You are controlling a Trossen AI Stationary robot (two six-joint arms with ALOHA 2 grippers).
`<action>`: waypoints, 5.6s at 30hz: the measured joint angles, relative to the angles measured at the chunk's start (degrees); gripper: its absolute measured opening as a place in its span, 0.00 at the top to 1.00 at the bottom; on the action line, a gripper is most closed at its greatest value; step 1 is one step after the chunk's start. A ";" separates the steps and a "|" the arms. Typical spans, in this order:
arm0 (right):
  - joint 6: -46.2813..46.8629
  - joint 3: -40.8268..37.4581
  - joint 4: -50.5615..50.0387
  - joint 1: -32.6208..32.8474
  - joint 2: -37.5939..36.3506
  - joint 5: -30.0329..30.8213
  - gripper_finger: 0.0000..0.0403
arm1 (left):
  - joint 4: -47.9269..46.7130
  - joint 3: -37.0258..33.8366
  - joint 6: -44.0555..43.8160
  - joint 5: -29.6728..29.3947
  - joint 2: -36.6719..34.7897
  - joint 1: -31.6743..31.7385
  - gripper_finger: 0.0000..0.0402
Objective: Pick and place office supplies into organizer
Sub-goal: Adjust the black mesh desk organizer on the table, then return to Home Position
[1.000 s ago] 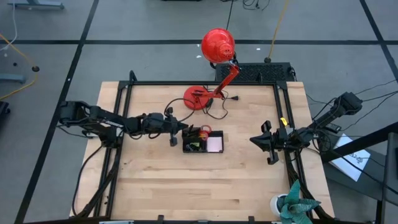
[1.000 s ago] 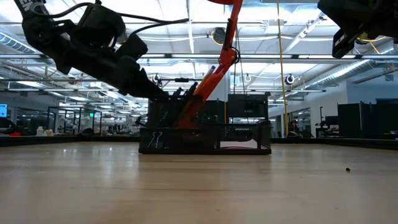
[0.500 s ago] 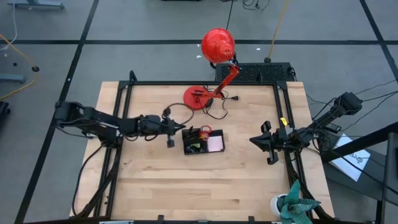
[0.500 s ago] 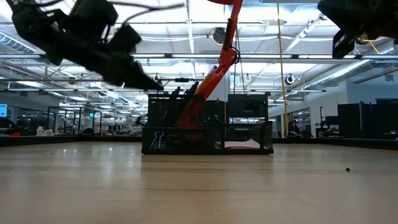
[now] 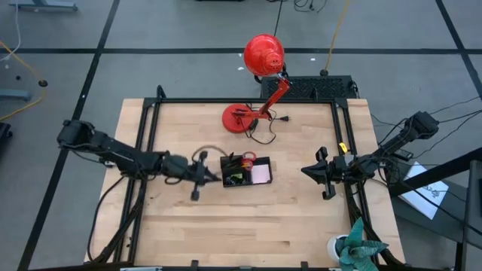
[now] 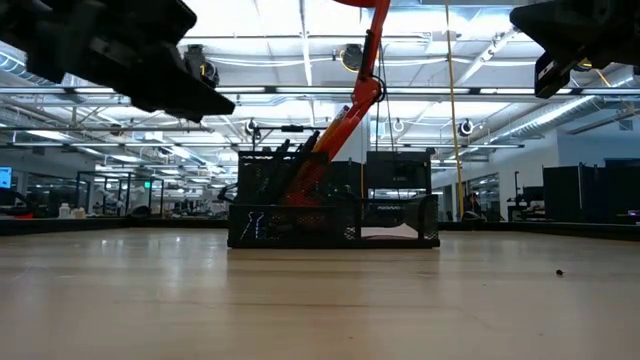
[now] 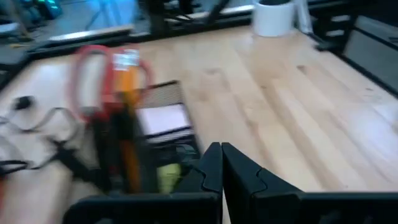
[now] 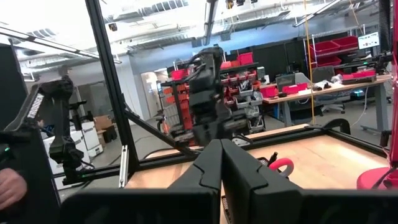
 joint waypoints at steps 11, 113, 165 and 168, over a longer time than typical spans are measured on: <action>-0.02 0.00 0.22 -0.01 0.00 0.20 1.00 | 8.97 0.07 -4.91 -16.56 18.00 -10.50 0.99; -3.01 6.98 -38.59 -19.76 -29.67 -19.35 1.00 | 6.42 -19.58 11.98 -2.24 -41.24 4.97 1.00; 1.77 0.09 -50.53 -23.97 -37.83 -22.71 1.00 | -23.13 -22.97 3.34 -0.03 -64.28 1.08 1.00; 3.55 0.09 -50.55 -23.97 -37.83 -22.71 1.00 | -24.51 -22.92 2.87 -0.03 -64.23 1.08 0.99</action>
